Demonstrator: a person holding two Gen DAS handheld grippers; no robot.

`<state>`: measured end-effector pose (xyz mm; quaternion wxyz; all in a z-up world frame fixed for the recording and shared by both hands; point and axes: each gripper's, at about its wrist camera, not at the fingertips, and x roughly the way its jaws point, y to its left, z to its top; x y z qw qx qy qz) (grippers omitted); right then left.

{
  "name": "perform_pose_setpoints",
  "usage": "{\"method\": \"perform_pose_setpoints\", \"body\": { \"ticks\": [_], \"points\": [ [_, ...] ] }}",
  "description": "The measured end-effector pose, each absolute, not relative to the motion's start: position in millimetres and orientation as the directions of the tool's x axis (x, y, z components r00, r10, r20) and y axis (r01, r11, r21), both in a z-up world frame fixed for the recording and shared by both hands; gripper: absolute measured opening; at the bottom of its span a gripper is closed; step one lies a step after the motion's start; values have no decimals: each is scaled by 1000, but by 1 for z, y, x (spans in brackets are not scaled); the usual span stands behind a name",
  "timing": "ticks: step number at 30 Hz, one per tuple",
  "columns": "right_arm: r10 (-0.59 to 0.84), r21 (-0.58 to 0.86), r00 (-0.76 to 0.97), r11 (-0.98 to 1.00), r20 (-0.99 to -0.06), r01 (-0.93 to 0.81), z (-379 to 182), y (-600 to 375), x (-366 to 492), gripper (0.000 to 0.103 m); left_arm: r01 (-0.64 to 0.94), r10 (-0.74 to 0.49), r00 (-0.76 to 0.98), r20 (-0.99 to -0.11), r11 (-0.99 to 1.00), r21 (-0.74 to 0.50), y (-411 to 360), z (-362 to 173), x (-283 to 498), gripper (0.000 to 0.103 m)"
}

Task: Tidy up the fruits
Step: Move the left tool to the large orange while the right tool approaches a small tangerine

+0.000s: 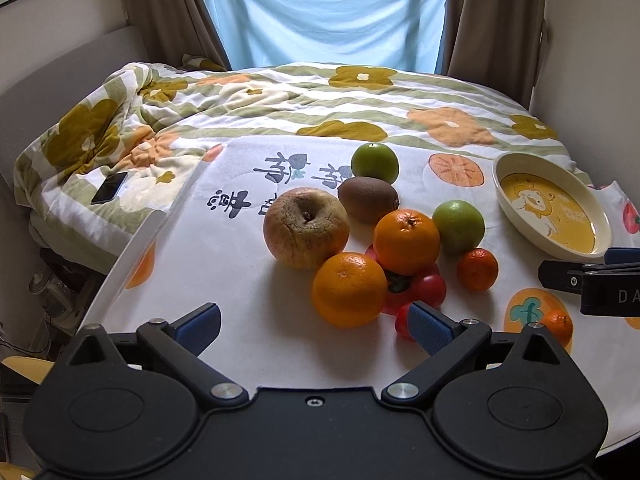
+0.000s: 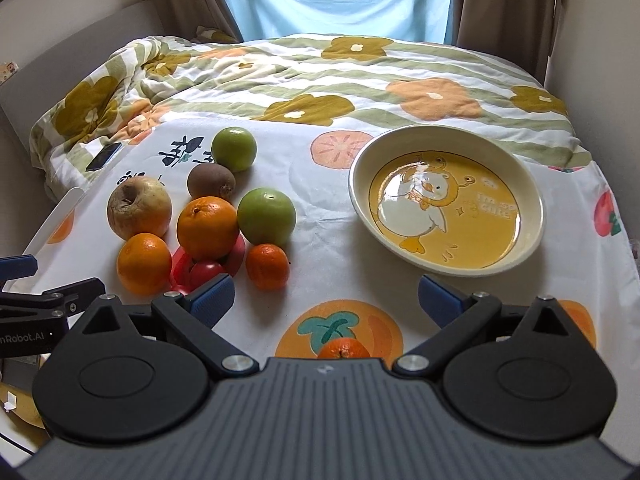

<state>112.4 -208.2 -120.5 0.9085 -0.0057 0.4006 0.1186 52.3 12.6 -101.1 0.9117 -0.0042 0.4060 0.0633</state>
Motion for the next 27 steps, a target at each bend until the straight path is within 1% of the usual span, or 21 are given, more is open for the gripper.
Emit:
{"method": "perform_pose_setpoints", "body": {
  "ticks": [2,8,10,11,16,20,21,22,27],
  "points": [
    [212,83,645,971,-734,-225,-130,-204,120,103,-114,96,656,-749,993,28,15,-110,61,97],
    [237,105,622,965,-747,-241,-151,-191,139,103,-85,55,642,-765,996,1,14,-128,81,96],
    [239,103,611,963,-755,-250,-156,-187,143,96,-77,48,637,-769,997,-1,12,-132,86,94],
    [239,103,605,963,-760,-251,-159,-185,145,95,-73,45,634,-772,997,-2,12,-133,89,94],
    [253,123,589,960,-768,-252,-164,-180,150,90,-62,24,613,-790,998,-18,13,-142,101,80],
    [282,152,574,952,-769,-264,-165,-178,153,85,-51,0,605,-796,998,-39,15,-145,107,73],
    [287,157,572,951,-768,-267,-166,-178,153,83,-44,-8,600,-800,998,-43,14,-146,109,71],
    [292,160,572,949,-767,-270,-166,-177,153,81,-36,-17,593,-805,998,-48,14,-148,110,65],
    [302,168,566,946,-767,-277,-167,-172,157,73,-24,-30,593,-805,998,-56,15,-150,110,64]
  ]
}}
